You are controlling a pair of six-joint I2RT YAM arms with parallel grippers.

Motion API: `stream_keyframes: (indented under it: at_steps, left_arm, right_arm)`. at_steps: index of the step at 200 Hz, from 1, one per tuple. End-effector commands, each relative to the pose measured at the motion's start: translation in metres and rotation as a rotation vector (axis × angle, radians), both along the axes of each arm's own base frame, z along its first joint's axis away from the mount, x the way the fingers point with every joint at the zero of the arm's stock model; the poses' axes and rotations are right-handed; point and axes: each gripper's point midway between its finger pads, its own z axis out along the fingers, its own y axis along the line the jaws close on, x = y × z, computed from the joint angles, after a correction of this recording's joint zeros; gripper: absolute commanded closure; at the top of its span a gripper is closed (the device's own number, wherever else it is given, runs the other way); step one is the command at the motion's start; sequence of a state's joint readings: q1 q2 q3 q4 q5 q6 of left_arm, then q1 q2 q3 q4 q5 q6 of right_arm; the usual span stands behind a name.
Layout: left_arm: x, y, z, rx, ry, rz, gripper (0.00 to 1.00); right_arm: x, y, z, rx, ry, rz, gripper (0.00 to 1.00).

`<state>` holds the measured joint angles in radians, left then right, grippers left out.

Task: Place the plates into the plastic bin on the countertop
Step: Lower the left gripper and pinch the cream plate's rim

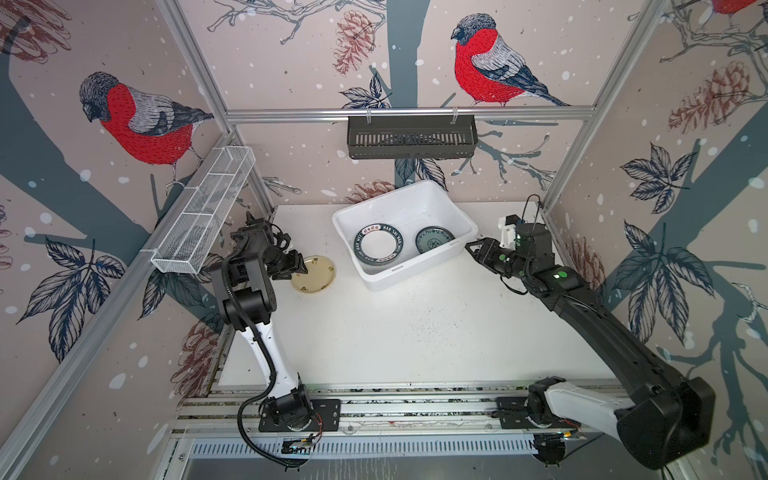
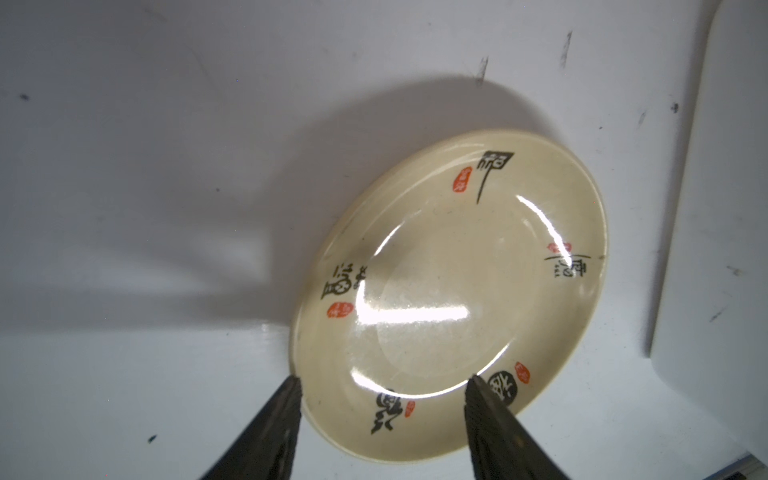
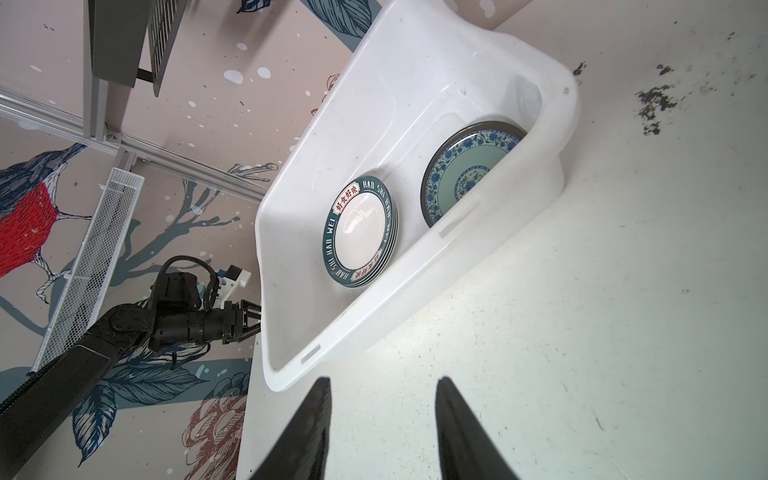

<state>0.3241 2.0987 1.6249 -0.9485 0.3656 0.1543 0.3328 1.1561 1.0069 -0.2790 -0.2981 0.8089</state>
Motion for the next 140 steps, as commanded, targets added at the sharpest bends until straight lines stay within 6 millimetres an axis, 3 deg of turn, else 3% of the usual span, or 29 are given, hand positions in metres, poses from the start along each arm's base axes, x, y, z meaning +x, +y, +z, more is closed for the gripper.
stream_keyframes:
  at_steps: [1, 28, 81, 140]
  left_arm:
    - [-0.01, -0.006, -0.005, -0.033, 0.045, 0.008, 0.4]
    - [-0.016, -0.006, -0.009, -0.028, 0.052, 0.019, 0.42]
    - [-0.008, -0.009, 0.019, -0.024, -0.043, 0.004, 0.37]
    - [-0.009, 0.02, 0.019, 0.123, -0.047, 0.068, 0.33]
  right_arm:
    - [0.0, -0.001, 0.004, 0.002, -0.02, -0.004, 0.57]
    - [-0.001, -0.002, 0.003, 0.003, -0.017, -0.006, 0.57]
    - [-0.001, -0.001, 0.003, 0.005, -0.016, -0.006, 0.57]
    - [-0.001, -0.001, 0.002, 0.008, -0.017, -0.005, 0.57]
